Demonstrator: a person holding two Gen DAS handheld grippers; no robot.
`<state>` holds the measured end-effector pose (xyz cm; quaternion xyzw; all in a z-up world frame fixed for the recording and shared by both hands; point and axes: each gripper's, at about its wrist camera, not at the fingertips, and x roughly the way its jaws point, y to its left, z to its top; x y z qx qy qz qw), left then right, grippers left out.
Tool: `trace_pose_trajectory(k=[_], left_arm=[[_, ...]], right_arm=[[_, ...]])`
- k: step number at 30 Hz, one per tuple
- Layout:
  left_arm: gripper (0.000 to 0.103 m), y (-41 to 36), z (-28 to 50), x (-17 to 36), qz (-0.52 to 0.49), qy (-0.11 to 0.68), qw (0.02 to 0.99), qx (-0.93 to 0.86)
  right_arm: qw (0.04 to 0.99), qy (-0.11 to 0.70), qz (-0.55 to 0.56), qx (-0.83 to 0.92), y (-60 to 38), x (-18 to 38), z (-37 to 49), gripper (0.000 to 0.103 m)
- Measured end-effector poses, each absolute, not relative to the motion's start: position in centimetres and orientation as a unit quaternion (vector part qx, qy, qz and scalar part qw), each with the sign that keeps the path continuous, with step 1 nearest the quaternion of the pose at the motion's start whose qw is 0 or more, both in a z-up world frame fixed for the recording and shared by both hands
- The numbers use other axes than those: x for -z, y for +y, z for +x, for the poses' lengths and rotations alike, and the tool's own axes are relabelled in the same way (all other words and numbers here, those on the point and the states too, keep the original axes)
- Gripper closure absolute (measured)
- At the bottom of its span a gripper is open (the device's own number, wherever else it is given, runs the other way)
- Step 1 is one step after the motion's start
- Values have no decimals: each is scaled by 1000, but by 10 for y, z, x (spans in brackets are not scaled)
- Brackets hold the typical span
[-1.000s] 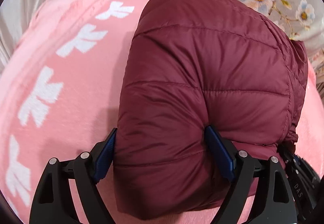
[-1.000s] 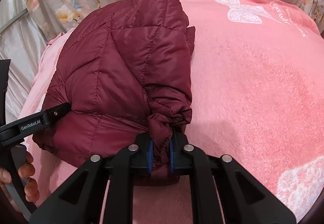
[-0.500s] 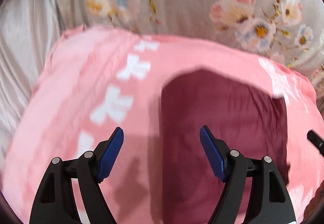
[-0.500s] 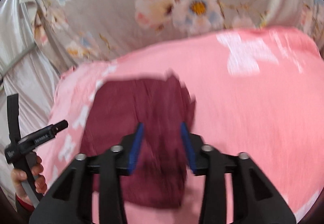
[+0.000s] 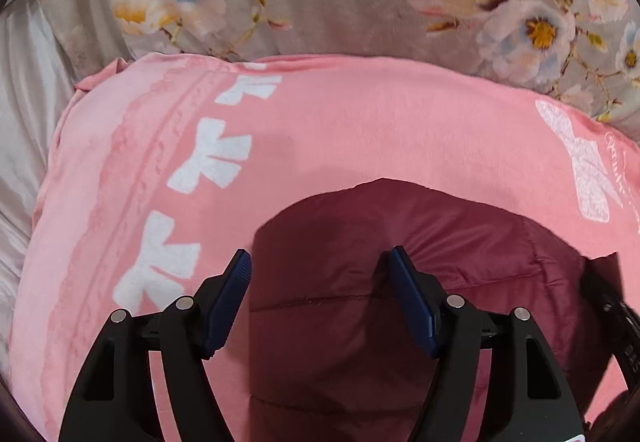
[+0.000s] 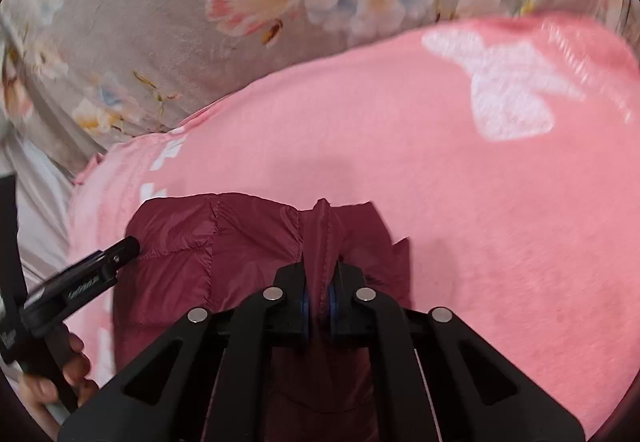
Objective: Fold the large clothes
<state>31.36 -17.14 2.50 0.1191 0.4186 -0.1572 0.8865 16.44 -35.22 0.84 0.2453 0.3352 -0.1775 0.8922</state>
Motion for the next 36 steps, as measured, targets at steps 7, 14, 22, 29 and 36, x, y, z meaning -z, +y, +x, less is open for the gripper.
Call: trace_pose_trajectory(k=[7,14,22,29,36], left_arm=[[30,-181,308,2,130,404,893,154],[27,-178,311,17,112,398,897,154],[24,-180,310,27,108,383,905,148],[23,-183,310,30,114,375,909,142],[23,-183,311,29,112,379,907,144]], right_arm=[[885,368,228,175,-353,30,176,98],[890,370,199,180,-343,42,182,97],[893,359,196,188,-341,45,181,97],[893,360,197,188,-341,46,182,97],[890,365,204,181,-345,47,184,98]])
